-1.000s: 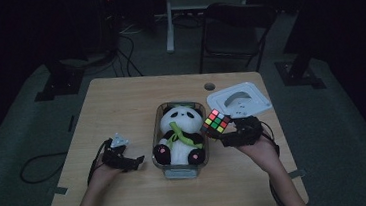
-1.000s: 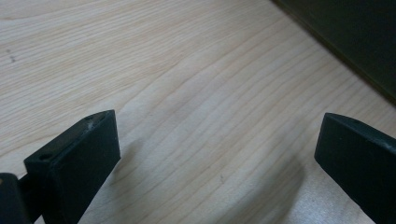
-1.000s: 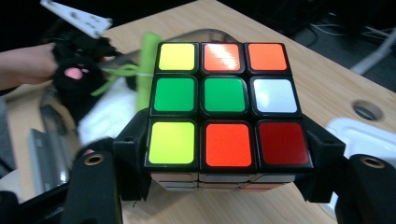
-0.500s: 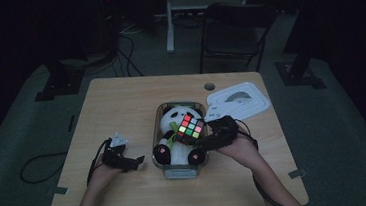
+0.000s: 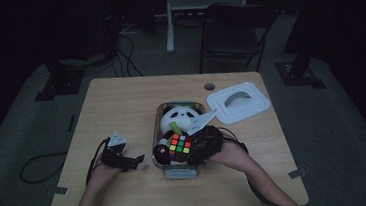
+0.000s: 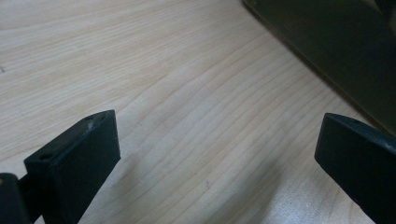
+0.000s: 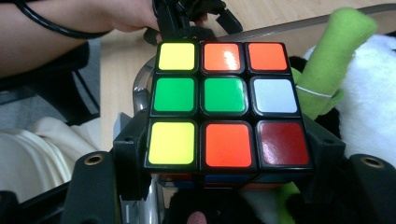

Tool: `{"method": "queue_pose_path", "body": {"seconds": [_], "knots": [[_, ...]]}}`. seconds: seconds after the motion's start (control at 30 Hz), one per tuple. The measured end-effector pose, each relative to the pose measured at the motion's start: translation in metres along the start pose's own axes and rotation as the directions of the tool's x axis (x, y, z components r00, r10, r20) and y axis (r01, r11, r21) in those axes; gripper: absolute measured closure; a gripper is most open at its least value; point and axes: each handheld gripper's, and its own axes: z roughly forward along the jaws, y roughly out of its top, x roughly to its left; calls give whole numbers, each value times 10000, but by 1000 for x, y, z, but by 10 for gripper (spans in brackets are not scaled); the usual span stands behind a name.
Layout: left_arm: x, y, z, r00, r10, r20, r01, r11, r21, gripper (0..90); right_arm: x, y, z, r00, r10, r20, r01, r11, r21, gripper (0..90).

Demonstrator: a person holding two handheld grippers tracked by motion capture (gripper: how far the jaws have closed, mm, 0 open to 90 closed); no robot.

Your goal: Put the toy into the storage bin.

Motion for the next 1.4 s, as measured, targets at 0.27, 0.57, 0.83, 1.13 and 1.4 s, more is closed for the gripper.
{"method": "queue_pose_path", "body": {"seconds": [0.27,0.57,0.83,1.13,1.4], "knots": [[-2,0,2,9993,21,-371,-8,9994,343,8,-6,-6,19,9998,57,-213,-37,9956,938,342],[-12,18,-22,9987,235,-458,-230,9997,108,9,-6,-6,6,9994,330,-32,-327,9963,793,200],[-42,55,-64,9909,1349,44,-1339,9869,-896,109,-1,2,-21,9995,323,33,-323,9994,-131,393],[-90,89,-95,9240,3334,1871,-2896,9299,-2266,454,-4,5,-30,9943,1045,194,-1046,9945,57,620],[-121,109,-84,8552,4339,2835,-3802,8969,-2258,800,1,6,-33,9933,1128,267,-1117,9929,-408,900]]}}
